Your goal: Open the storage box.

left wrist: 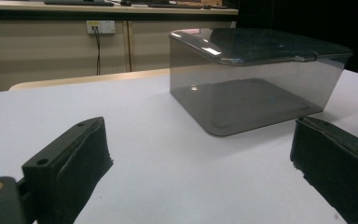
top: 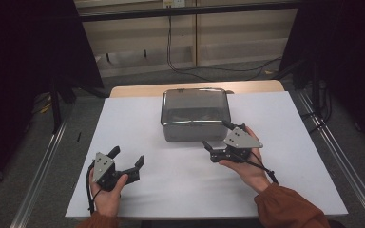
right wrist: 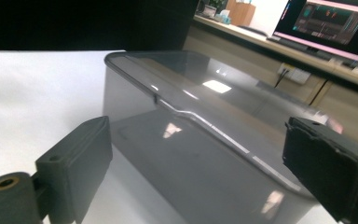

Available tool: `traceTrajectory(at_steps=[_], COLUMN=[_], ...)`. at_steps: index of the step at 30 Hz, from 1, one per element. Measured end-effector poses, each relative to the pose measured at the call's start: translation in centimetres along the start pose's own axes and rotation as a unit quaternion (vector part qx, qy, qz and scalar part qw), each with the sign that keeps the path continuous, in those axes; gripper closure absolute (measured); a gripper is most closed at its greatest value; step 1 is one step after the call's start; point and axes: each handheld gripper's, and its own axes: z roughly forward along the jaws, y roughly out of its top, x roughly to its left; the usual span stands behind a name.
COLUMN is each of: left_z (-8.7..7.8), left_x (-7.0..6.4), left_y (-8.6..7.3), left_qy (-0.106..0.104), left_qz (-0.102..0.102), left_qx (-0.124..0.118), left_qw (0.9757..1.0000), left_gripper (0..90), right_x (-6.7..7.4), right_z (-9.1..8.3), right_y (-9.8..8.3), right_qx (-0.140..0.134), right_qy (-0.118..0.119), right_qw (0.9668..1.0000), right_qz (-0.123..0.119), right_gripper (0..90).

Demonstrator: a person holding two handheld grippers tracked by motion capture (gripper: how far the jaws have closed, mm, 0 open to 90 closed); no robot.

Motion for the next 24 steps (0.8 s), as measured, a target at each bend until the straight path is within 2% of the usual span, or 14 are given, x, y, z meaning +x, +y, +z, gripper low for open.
traceTrajectory(at_steps=[7,11,12,13,14,17,19,20,21,22,24], left_z=[0.0,0.0,0.0,0.0,0.0,0.1,0.0,0.0,0.0,0.0,0.0], left_x=[0.0,0.0,0.0,0.0,0.0,0.0,0.0,0.0,0.0,0.0,0.1], left_y=[0.0,0.0,0.0,0.0,0.0,0.0,0.0,0.0,0.0,0.0,0.0], left_qy=[0.001,0.001,0.001,0.000,0.000,0.001,0.001,0.001,0.001,0.001,0.001], left_qz=[0.001,0.004,0.004,0.005,0.005,0.006,0.007,0.008,0.007,0.007,0.005], left_qx=[0.002,0.002,0.002,0.003,0.002,0.004,0.002,0.002,0.003,0.002,0.002], left_qw=[1.0000,1.0000,1.0000,1.0000,1.0000,1.0000,1.0000,1.0000,1.0000,1.0000,1.0000], left_gripper=[4.1,4.1,4.1,4.1,4.1,4.1,4.1,4.1,4.1,4.1,4.1], right_x=[0.0,0.3,0.4,0.7,0.7,1.1,1.5,1.7,1.7,1.9,2.2], right_z=[0.9,1.3,1.5,1.8,1.8,2.2,2.5,2.8,2.8,2.9,3.4], right_y=[0.6,1.0,1.1,1.2,1.2,1.2,1.3,1.4,1.4,1.4,1.4], right_qx=[0.002,0.005,0.006,0.008,0.008,0.014,0.020,0.021,0.021,0.023,0.027], right_qy=[-0.015,-0.032,-0.035,-0.041,-0.041,-0.047,-0.054,-0.058,-0.058,-0.062,-0.067], right_qw=[0.9982,0.9928,0.9905,0.9859,0.9859,0.9783,0.9698,0.9638,0.9638,0.9599,0.9498], right_qz=[-0.058,-0.115,-0.133,-0.162,-0.162,-0.201,-0.237,-0.259,-0.259,-0.272,-0.304], right_gripper=[10.1,11.5,12.3,13.3,13.3,14.2,15.0,16.0,16.0,16.7,18.2])
